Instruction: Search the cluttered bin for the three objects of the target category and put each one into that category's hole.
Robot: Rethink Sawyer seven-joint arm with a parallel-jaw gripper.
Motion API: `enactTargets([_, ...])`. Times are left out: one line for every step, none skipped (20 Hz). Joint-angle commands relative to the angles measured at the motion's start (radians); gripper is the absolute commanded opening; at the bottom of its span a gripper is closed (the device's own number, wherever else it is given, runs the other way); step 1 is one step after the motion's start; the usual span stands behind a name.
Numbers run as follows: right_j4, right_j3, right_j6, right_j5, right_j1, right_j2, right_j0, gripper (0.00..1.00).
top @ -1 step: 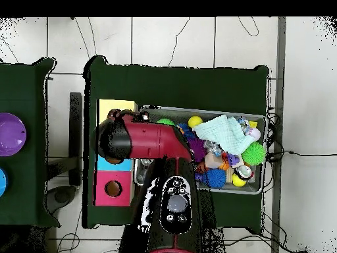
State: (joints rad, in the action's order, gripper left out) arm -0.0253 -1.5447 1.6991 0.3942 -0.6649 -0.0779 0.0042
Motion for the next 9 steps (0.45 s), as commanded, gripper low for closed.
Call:
enactTargets([0.080,-0.152,0.032,-0.024,0.005,0.082,-0.040,0.00])
enactTargets([0.085,-0.149,0.037,-0.029,0.010,0.084,-0.042,0.00])
enactTargets([0.087,-0.146,0.041,-0.029,0.013,0.086,-0.044,0.00])
enactTargets([0.090,-0.142,0.045,-0.029,0.016,0.088,-0.045,0.00])
enactTargets([0.093,-0.142,0.047,-0.031,0.017,0.089,-0.047,0.00])
enactTargets([0.097,-0.142,0.049,-0.033,0.018,0.090,-0.048,0.00])
enactTargets([0.100,-0.140,0.051,-0.034,0.020,0.090,-0.050,0.00])
enactTargets([0.102,-0.138,0.054,-0.036,0.022,0.091,-0.051,0.00])
enactTargets([0.105,-0.133,0.049,-0.021,0.026,0.091,-0.053,0.00])
